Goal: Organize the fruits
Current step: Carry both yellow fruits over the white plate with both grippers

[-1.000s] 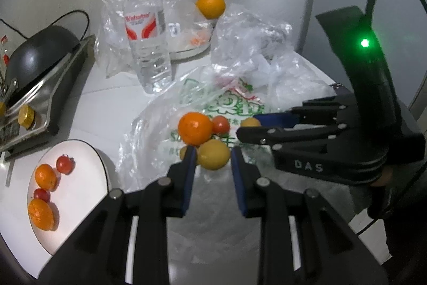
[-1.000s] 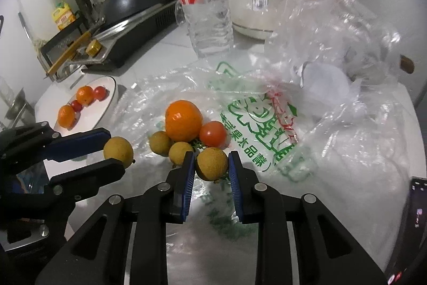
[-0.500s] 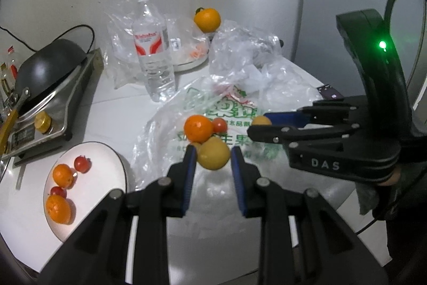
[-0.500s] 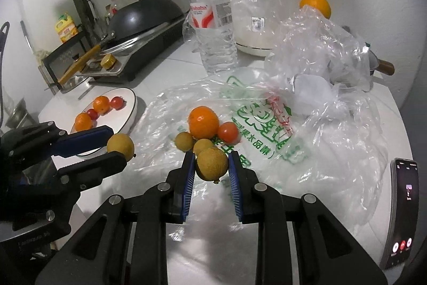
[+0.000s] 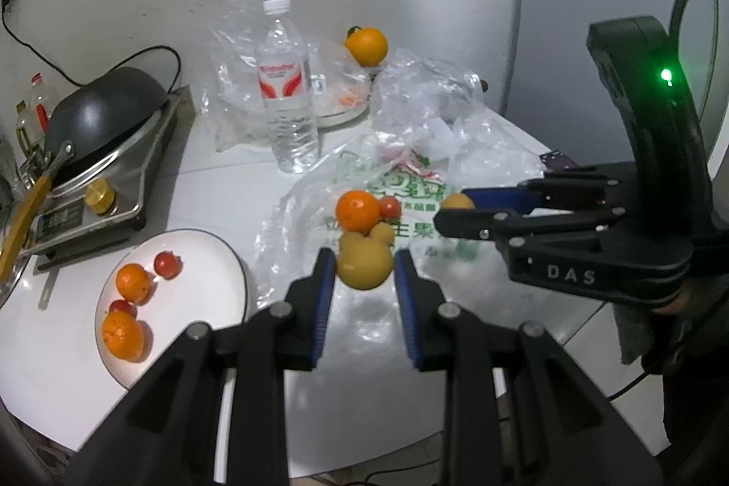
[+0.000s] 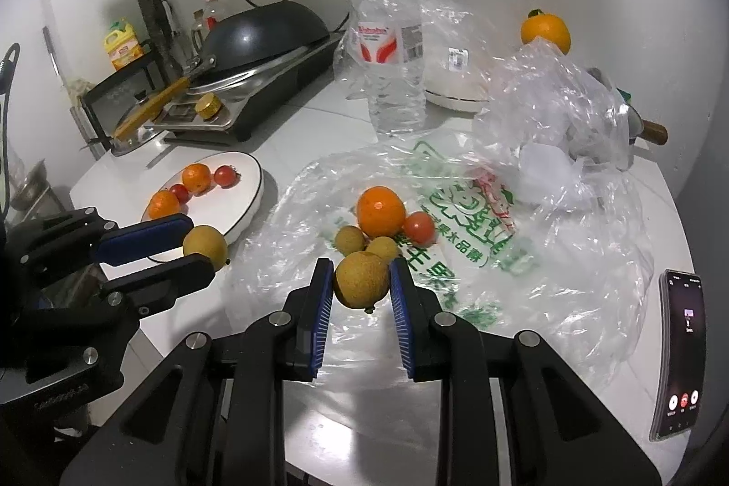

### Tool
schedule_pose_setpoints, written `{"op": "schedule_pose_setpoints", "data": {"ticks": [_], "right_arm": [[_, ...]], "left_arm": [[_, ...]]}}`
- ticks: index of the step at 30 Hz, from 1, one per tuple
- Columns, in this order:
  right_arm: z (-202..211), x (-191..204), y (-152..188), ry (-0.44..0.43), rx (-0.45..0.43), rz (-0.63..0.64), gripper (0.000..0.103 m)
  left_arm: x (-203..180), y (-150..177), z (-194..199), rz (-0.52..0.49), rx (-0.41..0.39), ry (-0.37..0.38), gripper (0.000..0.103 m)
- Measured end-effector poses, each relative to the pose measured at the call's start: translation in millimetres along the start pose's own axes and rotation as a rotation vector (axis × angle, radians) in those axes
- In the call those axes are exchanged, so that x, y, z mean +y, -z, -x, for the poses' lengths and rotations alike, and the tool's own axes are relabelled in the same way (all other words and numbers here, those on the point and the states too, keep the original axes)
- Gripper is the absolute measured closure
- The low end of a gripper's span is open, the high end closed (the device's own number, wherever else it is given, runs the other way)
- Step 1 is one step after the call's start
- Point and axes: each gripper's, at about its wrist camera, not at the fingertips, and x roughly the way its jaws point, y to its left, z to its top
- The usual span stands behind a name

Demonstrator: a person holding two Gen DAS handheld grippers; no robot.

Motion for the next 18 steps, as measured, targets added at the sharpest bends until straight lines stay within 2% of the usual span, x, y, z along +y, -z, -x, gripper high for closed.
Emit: {"op": "schedule_pose_setpoints", "data": {"ticks": [18], "right_arm": [[-10.5,48.7,-10.3,0.011,0.014,0.057,0.076]], "left_arm": [[53.8,26.0,20.4,0.068,-0.01,-0.038,0.076]]}}
